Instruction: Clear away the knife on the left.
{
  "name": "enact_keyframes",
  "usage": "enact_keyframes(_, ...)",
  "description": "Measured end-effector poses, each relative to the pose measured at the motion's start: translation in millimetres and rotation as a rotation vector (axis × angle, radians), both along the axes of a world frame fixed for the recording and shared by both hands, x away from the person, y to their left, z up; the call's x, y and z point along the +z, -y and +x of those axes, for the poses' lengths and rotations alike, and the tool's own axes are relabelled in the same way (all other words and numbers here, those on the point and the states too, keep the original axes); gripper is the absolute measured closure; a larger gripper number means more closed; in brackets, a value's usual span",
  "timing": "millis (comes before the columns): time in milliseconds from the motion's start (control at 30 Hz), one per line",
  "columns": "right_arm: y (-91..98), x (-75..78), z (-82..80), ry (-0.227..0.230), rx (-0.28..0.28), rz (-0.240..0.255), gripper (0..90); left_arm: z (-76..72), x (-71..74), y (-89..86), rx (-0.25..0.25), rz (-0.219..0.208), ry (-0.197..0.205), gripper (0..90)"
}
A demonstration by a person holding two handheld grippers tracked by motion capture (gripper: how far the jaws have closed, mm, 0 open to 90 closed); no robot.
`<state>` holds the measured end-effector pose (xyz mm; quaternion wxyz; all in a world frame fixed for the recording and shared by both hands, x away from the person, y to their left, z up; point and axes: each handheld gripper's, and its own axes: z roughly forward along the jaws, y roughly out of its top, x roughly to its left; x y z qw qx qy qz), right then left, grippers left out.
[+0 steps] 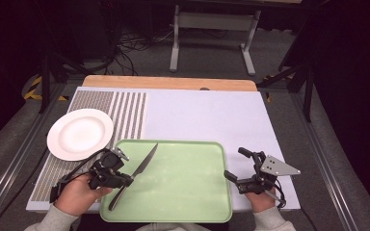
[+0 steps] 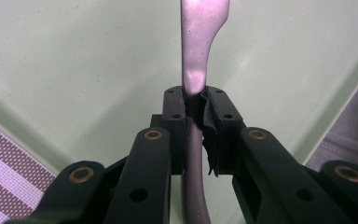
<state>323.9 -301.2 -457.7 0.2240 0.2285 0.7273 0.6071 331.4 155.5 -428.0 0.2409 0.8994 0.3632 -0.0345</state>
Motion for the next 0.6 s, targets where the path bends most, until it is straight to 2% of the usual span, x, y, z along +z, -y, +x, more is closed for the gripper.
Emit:
enact_keyframes(400, 0.1, 0.4, -0.4, 0.002, 0.002, 0.000, 3.1, 4.6, -10.0, 4.3, 0.000, 0.026, -0.040, 79.9)
enact_keyframes(600, 0.5, 0.3, -0.4, 0.002, 0.002, 0.000, 3.1, 6.1, -13.6, 7.0, -0.003, 0.032, -0.048, 79.8)
